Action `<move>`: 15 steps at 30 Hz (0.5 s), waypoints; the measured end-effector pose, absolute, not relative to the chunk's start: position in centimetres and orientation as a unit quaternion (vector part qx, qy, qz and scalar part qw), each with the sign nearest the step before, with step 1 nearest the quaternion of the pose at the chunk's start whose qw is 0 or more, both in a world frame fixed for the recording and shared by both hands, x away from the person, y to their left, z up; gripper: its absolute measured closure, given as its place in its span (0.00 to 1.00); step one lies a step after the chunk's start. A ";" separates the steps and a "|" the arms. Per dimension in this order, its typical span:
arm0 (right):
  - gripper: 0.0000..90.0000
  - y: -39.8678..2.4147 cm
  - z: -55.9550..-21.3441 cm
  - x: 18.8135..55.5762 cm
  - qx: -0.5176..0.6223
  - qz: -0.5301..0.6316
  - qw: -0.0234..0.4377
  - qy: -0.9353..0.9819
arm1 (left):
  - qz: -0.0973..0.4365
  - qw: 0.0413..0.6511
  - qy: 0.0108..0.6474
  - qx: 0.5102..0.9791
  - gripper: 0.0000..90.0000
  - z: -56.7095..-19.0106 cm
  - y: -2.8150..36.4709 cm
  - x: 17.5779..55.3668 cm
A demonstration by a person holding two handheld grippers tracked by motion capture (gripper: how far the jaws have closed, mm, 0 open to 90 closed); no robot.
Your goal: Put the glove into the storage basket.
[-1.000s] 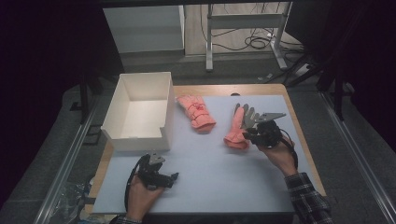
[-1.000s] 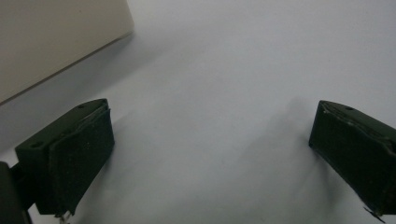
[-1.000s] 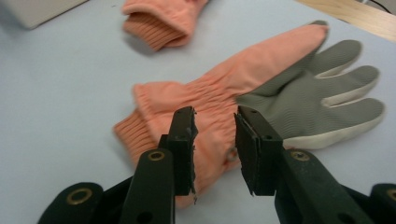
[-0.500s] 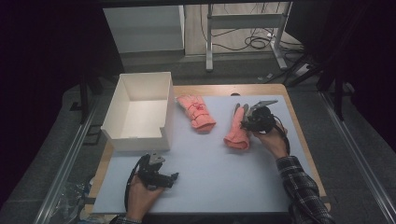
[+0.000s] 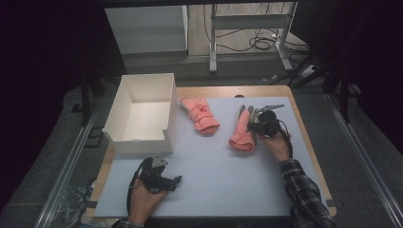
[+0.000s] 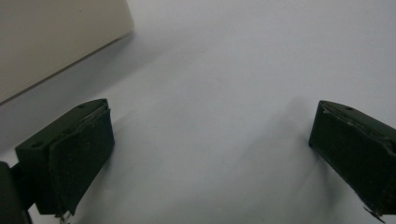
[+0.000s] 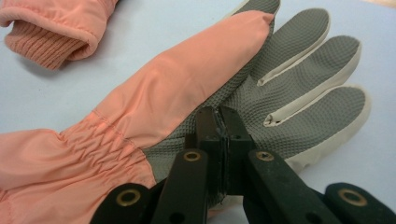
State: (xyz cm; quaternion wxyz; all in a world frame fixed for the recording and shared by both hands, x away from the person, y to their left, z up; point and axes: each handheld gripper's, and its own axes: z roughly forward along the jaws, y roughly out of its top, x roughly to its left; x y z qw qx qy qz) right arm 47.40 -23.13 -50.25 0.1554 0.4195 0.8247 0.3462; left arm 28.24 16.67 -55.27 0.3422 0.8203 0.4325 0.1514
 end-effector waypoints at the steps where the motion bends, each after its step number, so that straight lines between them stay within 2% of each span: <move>1: 0.99 -23.0 -50.0 47.2 0.421 0.348 0.162 0.822 | 0.151 0.342 0.433 0.820 0.00 -55.3 16.7 28.2; 15: 0.99 -22.9 -46.6 44.3 0.417 0.393 0.152 0.806 | 0.151 0.342 0.433 0.820 0.00 -55.3 16.7 28.2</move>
